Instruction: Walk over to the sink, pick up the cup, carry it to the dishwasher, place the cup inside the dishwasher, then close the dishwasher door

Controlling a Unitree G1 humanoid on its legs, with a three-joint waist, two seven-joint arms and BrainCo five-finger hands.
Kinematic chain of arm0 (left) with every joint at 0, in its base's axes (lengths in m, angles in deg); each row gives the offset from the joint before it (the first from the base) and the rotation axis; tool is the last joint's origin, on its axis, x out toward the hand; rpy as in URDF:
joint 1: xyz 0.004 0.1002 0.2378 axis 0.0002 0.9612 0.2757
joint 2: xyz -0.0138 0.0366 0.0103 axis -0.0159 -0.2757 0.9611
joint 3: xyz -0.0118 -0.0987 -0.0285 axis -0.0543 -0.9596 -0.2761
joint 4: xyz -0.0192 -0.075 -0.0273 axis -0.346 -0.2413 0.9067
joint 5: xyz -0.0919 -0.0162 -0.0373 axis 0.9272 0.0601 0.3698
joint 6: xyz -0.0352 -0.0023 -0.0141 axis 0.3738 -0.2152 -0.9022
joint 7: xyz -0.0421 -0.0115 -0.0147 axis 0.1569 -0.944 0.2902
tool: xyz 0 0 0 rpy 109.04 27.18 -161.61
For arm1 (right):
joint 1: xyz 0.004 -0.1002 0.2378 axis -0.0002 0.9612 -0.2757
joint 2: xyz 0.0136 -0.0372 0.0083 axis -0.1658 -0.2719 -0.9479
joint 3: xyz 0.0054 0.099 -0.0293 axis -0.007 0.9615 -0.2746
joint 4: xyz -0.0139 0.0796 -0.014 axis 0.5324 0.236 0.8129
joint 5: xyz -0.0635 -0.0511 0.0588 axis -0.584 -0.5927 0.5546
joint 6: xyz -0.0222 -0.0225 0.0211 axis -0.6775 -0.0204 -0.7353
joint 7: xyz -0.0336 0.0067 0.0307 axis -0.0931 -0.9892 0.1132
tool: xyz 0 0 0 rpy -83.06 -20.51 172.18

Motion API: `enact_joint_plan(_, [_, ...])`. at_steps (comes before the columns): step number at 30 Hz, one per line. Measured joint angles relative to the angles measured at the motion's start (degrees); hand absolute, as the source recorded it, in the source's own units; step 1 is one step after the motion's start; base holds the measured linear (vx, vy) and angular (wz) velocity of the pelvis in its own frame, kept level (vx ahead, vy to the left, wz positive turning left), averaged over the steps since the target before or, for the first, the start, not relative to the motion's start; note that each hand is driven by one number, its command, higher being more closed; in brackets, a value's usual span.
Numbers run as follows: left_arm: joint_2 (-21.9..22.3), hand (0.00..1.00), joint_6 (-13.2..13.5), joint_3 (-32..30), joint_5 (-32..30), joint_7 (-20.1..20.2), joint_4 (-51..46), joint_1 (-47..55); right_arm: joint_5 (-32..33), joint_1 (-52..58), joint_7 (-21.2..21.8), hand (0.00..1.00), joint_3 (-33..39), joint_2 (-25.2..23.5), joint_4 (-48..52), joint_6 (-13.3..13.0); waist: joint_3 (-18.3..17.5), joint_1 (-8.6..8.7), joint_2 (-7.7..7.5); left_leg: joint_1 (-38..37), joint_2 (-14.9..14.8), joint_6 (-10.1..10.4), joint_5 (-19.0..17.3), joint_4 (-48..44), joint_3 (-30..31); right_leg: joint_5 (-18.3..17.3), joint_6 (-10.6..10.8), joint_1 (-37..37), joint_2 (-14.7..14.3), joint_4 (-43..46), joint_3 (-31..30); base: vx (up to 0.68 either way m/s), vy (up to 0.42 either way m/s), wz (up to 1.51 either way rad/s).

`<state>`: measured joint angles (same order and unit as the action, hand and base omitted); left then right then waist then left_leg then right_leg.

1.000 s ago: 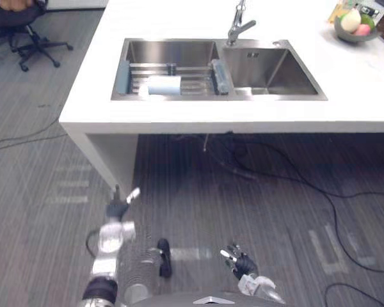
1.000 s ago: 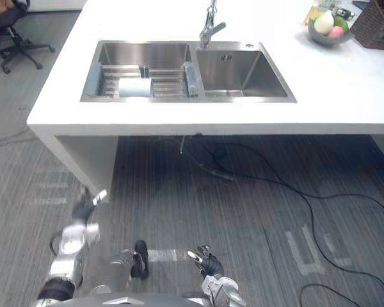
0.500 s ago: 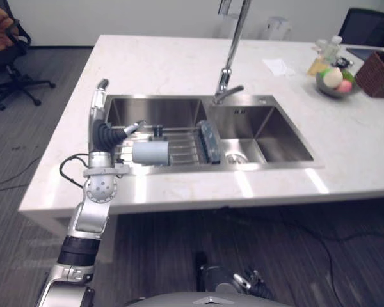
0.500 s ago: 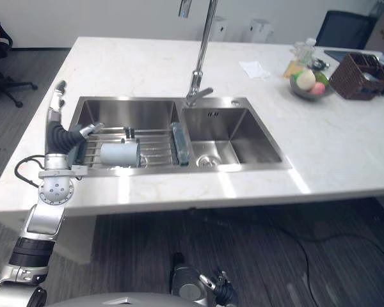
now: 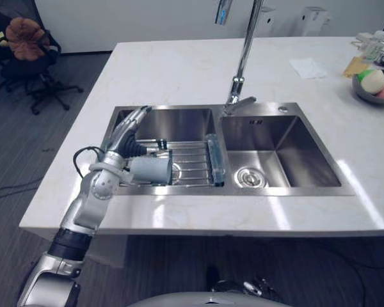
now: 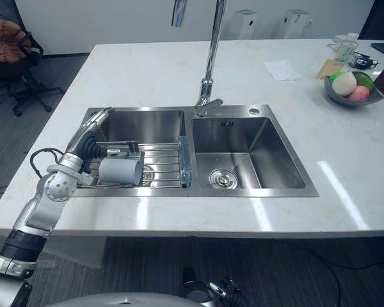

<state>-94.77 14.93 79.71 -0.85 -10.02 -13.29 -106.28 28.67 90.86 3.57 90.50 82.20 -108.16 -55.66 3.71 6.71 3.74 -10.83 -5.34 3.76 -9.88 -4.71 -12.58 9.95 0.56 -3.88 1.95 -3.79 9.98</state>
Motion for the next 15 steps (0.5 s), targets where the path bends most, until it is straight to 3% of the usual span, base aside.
enact_joint_plan(2, [-0.55, 0.00, 0.01, -0.16, -0.04, 0.08, 0.00, -0.02, 0.00, -0.77, 0.01, 0.00, 0.06, 0.04, 0.51, -0.04, 1.14, 0.03, 0.83, 0.19, -0.83, 0.76, -2.23, 1.42, 0.10, 1.35, 0.01, -0.33, -0.67, -1.12, 0.71, -0.17, 0.068, 0.10])
enact_joint_plan(4, [-2.29, 0.00, 0.22, -0.12, -0.73, 0.92, 0.11, 0.17, -0.03, -0.26, 0.05, 0.00, 0.10, -0.52, 0.68, 0.00, 1.96, 0.29, -0.27, 0.19, -0.16, 0.41, -1.84, 1.78, 0.19, 1.84, 0.61, -0.34, 0.25, -1.33, 0.87, -0.18, 0.011, 0.09])
enact_joint_plan(6, [-5.70, 0.00, 3.91, -0.23, -7.41, 4.19, -0.43, 0.16, -0.77, 1.09, -0.15, 0.00, 0.09, -0.78, 0.90, -0.06, 2.11, 0.25, -0.57, 0.24, 0.20, 0.51, -1.98, 1.76, 0.13, 1.92, 0.87, -0.31, 0.63, -1.36, 1.07, -0.12, -0.013, 0.05])
enact_joint_plan(9, [-6.86, 0.00, 6.73, -0.12, -11.77, 6.74, -2.16, 0.16, -1.28, 1.17, -0.21, 0.00, -0.61, -0.39, 1.10, -0.06, 2.05, 0.97, -0.37, 0.24, 0.12, 0.42, -1.94, 2.00, -0.06, 1.12, 1.92, -0.38, 0.60, -1.36, 1.00, -0.04, -0.007, 0.00])
enact_joint_plan(15, [-6.86, 0.00, 7.03, 0.75, -16.11, 7.52, -0.16, -0.90, -1.31, 1.02, -0.21, 0.00, -1.69, 0.05, 1.47, -0.09, 1.78, 1.75, 0.56, -0.38, -0.80, 1.27, -2.13, 2.07, -0.23, 1.67, 0.99, -0.22, -0.39, -1.33, 0.35, 0.06, 0.026, -0.05])
